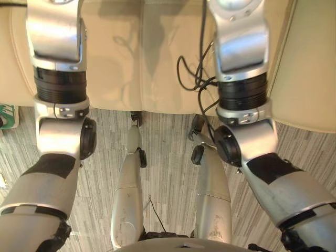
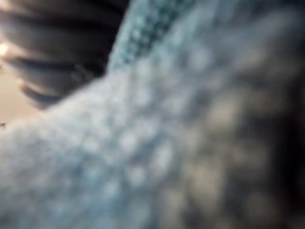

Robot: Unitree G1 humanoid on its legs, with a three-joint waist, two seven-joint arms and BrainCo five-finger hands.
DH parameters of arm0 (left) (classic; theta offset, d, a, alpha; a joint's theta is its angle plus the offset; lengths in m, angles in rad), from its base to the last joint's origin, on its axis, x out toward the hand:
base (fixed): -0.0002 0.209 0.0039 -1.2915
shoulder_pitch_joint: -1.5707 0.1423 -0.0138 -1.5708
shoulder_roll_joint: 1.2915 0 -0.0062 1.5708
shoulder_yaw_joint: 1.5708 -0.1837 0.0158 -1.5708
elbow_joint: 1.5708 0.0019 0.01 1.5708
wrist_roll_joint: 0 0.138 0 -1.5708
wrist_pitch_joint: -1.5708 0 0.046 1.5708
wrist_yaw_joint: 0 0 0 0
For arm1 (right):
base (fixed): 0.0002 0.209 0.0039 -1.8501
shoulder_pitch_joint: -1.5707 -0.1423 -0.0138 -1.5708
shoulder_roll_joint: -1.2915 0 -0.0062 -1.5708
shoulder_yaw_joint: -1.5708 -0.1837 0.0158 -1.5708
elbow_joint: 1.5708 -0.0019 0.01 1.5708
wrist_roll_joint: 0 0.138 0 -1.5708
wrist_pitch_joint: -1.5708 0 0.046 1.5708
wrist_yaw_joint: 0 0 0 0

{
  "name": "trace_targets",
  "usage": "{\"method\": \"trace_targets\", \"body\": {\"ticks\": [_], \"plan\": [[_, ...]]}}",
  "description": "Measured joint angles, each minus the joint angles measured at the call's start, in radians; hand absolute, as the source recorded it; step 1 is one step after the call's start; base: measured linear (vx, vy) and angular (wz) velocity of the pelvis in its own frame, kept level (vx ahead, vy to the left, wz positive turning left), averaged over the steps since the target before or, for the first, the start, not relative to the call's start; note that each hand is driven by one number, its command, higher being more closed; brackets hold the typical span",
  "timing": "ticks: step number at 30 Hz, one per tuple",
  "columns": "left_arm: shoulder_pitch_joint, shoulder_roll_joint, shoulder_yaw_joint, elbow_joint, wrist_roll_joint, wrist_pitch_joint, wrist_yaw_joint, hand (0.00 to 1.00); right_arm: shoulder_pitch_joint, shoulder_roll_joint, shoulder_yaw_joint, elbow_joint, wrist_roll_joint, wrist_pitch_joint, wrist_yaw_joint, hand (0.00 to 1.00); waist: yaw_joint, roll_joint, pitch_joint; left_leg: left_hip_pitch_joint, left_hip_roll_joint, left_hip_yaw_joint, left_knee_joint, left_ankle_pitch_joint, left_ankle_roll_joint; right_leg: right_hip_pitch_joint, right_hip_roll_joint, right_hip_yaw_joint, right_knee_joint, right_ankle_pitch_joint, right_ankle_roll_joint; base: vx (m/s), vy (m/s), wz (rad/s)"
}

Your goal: Pick up cushions and gather them together orderly.

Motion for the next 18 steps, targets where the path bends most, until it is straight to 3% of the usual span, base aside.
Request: {"method": "trace_targets", "body": {"ticks": [10, 13, 18], "plan": [[-0.053, 0.004, -0.047, 0.115, -0.022, 0.022, -0.012, 0.0, -0.048, -0.031, -0.044, 0.116, 0.1, 0.044, -0.038, 0.0, -0.002, -0.001, 0.0, -0.057, -0.004, 0.006, 0.0, 0.018, -0.009, -0.05, -0.004, -0.005, -0.005, -0.011, 0.002, -0.02, -0.164, 0.03], [-0.089, 0.008, -0.055, 0.156, -0.028, 0.037, -0.024, 0.0, -0.106, -0.04, -0.063, 0.181, 0.128, 0.044, -0.073, 0.0, -0.006, -0.002, 0.002, -0.099, -0.002, 0.018, 0.0, 0.037, -0.007, -0.084, -0.002, -0.007, -0.012, -0.005, -0.001, -0.02, -0.163, -0.02], [-0.088, 0.055, -0.061, 0.193, -0.027, 0.046, -0.058, 0.0, -0.109, -0.039, -0.064, 0.197, 0.173, 0.031, -0.065, 0.0, -0.008, -0.003, 0.003, -0.137, 0.009, 0.028, 0.0, 0.039, -0.004, -0.109, 0.012, 0.001, -0.068, 0.033, 0.002, -0.01, -0.133, -0.17]]}}
